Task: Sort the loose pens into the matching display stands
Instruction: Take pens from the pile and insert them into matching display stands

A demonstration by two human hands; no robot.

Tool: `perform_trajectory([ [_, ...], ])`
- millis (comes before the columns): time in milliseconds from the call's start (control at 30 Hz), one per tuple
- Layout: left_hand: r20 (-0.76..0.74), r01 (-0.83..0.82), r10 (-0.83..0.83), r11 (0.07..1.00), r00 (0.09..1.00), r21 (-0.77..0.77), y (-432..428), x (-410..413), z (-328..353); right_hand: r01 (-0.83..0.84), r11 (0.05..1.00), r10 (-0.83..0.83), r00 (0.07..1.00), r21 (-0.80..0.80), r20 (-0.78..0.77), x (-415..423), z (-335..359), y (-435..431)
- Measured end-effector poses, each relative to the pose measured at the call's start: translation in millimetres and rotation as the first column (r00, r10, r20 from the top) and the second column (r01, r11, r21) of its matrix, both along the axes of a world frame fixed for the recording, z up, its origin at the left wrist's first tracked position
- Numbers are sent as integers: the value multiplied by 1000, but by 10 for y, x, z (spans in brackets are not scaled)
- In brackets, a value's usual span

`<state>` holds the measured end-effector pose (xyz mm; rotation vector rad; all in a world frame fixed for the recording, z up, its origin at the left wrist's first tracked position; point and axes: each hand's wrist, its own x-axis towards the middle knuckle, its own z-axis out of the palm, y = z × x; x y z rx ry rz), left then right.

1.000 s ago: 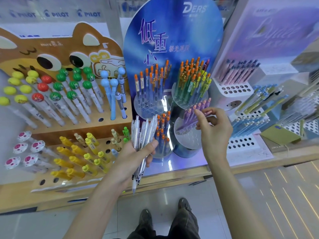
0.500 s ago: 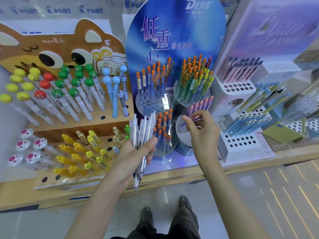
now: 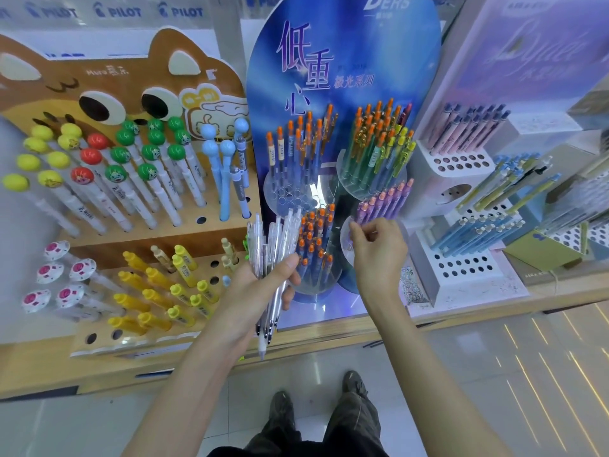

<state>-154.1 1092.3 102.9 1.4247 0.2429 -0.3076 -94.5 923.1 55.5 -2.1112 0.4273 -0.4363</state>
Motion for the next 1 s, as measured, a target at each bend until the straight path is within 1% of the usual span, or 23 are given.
perform_trajectory([
  [67, 8, 4, -4, 1000, 1000, 2, 8, -8, 13, -21, 1000, 21, 994, 3, -104, -79, -64, 25],
  [100, 13, 7, -7, 1000, 1000, -1, 12, -11, 25, -33, 999, 36, 993, 32, -108, -134, -75, 33],
  [167, 11, 13, -13, 1000, 1000, -14, 22, -9, 43, -69, 991, 72, 997, 112, -30, -247, -2, 59],
  [200, 7, 15, -15, 1000, 1000, -21, 26, -7, 50, -108, 977, 108, 994, 184, 7, -290, 86, 90],
  [233, 6, 18, -18, 999, 1000, -28, 23, -4, 61, -170, 944, 171, 985, 281, 22, -316, 201, 128],
  [267, 8, 24, -24, 999, 1000, -35, 18, 2, 66, -249, 889, 264, 964, 384, 15, -322, 322, 174],
  [333, 11, 44, -44, 998, 999, -40, -4, 11, 78, -379, 742, 472, 881, 554, -30, -312, 525, 256],
  [367, 12, 54, -54, 998, 998, -38, -17, 11, 87, -405, 668, 543, 839, 624, -37, -310, 594, 286],
  [400, 17, 63, -62, 997, 998, -33, -30, 13, 82, -406, 608, 578, 816, 682, -29, -311, 642, 309],
  [433, 20, 70, -69, 997, 997, -28, -41, 15, 77, -393, 581, 581, 813, 713, -26, -316, 674, 318],
  [500, 17, 81, -80, 996, 997, -42, -52, 18, 75, -351, 585, 550, 834, 731, -39, -343, 715, 304],
  [567, 7, 92, -92, 993, 996, -78, -54, 17, 62, -318, 554, 537, 843, 770, -38, -380, 732, 272],
  [633, -8, 105, -107, 985, 994, -139, -68, 9, 73, -297, 529, 531, 847, 795, -36, -394, 720, 226],
  [733, -39, 104, -117, 964, 992, -247, -112, 5, 89, -281, 545, 496, 867, 790, -34, -403, 715, 160],
  [800, -74, 75, -102, 951, 992, -300, -150, 16, 77, -278, 572, 467, 884, 772, -27, -413, 725, 128],
  [833, -89, 59, -90, 952, 992, -302, -170, 19, 65, -283, 601, 453, 891, 747, -27, -414, 719, 112],
  [900, -109, 50, -83, 959, 991, -278, -205, 24, 48, -313, 653, 439, 899, 689, -8, -421, 719, 91],
  [1000, -82, 57, -73, 980, 994, -191, -270, 45, -21, -327, 715, 401, 916, 618, 21, -450, 717, -1],
])
